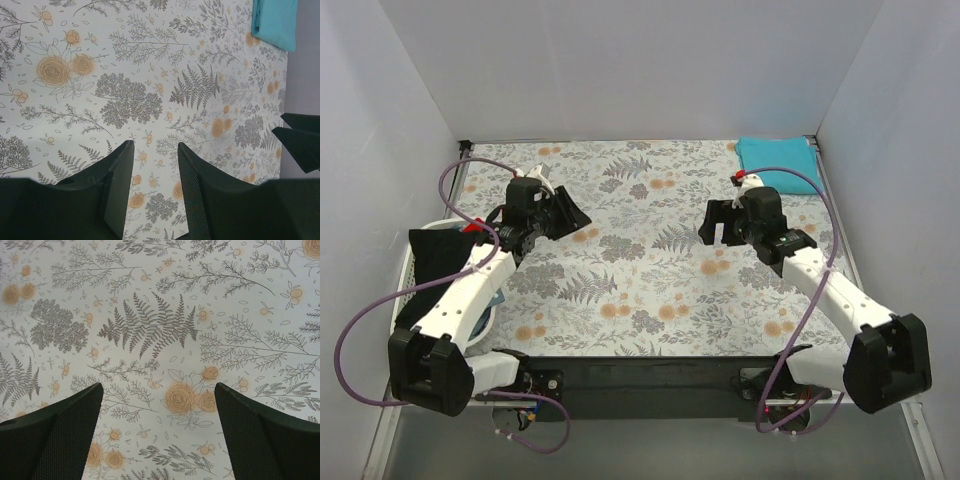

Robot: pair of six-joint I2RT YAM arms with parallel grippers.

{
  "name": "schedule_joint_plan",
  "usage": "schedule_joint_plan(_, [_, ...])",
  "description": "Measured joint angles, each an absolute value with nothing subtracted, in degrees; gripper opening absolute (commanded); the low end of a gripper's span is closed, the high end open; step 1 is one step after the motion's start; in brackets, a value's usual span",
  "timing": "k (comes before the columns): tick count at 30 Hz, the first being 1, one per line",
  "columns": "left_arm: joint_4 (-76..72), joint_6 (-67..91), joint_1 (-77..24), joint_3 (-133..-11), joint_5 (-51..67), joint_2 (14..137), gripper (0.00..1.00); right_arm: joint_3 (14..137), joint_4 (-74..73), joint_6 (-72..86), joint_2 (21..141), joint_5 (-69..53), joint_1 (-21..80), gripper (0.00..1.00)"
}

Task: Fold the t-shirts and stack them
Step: Reset both grippers

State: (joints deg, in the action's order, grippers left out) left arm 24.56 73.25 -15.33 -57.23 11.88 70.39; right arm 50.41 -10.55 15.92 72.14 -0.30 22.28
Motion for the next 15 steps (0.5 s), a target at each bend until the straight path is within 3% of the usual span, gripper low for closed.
schedule_joint_plan(7, [23.3, 73.0, -15.3, -53.6, 12.9, 68.8, 0.4, 47.0, -10.9, 16.2, 62.1, 0.4, 22.3, 0.98])
schedule_joint_plan(15, [22.2, 72.4, -15.3, -53.6, 12.9, 68.8, 0.4, 46.4, -11.0, 16.1, 61.6, 1.8, 22.3, 0.98])
